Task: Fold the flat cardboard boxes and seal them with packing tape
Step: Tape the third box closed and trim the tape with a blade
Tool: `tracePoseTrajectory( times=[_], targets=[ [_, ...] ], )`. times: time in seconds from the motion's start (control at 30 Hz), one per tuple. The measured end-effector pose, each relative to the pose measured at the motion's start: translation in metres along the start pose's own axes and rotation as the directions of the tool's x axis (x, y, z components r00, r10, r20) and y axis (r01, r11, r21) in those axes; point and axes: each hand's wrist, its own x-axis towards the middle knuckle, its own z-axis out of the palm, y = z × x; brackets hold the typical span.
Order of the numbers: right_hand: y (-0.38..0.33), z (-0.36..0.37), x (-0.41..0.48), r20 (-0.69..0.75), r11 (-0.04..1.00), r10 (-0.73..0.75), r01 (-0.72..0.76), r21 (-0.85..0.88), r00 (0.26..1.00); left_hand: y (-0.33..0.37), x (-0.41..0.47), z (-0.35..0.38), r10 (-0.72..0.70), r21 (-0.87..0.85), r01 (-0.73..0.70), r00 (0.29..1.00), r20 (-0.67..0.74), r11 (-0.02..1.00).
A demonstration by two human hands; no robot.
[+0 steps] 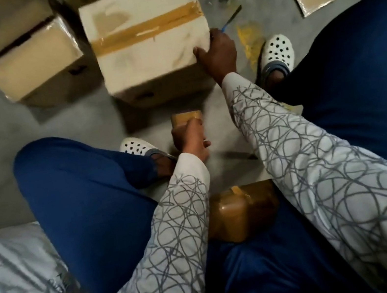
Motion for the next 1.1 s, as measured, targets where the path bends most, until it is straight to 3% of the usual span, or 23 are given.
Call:
tracePoseTrajectory(
  times=[0.1, 0.27, 0.33, 0.43, 0.5, 0.57, 0.67, 0.77, 0.93, 1.0, 1.1],
  targets=[
    [-0.004, 0.001, -0.002, 0.061, 0.999, 0.032, -0.032, 0.001, 0.998, 0.004, 0.006, -0.015, 0.183, 0.241, -0.154, 0.978, -0.103, 0.958],
    [-0.002, -0.007, -0.023, 0.062, 0.994, 0.078, -0.082, 0.068, 0.995, 0.012, 0.001, -0.032, 0.439, 0.529, -0.352, 0.898, -0.044, 0.772],
    [0.007, -0.012, -0.035, 0.09, 0.976, 0.152, -0.164, 0.144, 0.984, 0.018, -0.007, -0.035, 0.512, 0.577, -0.431, 0.858, 0.026, 0.693],
    [0.023, -0.018, -0.061, 0.222, 0.867, 0.225, -0.299, 0.399, 0.949, 0.027, -0.025, -0.038, 0.605, 0.569, -0.564, 0.784, 0.14, 0.599],
    [0.026, -0.023, -0.083, 0.328, 0.847, 0.135, -0.281, 0.451, 0.935, 0.032, -0.036, -0.041, 0.674, 0.536, -0.649, 0.714, 0.186, 0.54],
    [0.018, -0.038, -0.111, 0.346, 0.907, 0.037, -0.177, 0.383, 0.937, 0.039, -0.042, -0.046, 0.726, 0.499, -0.706, 0.658, 0.2, 0.502],
    [0.01, -0.062, -0.143, 0.285, 0.939, -0.108, 0.003, 0.345, 0.952, 0.061, -0.049, -0.052, 0.748, 0.468, -0.756, 0.612, 0.257, 0.457],
    [0.006, -0.078, -0.159, 0.21, 0.92, -0.173, 0.082, 0.382, 0.962, 0.098, -0.056, -0.054, 0.765, 0.433, -0.83, 0.52, 0.379, 0.35],
    [-0.005, -0.086, -0.145, 0.212, 0.684, -0.077, -0.103, 0.722, 0.974, 0.168, -0.06, -0.033, 0.656, 0.382, -0.896, 0.431, 0.62, 0.227],
    [-0.013, -0.086, -0.127, 0.193, 0.649, -0.037, -0.124, 0.751, 0.98, 0.192, -0.048, -0.019, 0.655, 0.338, -0.906, 0.419, 0.629, 0.254],
    [-0.022, -0.083, -0.091, 0.131, 0.613, 0.002, -0.105, 0.783, 0.991, 0.227, -0.023, 0.005, 0.625, 0.316, -0.887, 0.462, 0.629, 0.338]
  ],
)
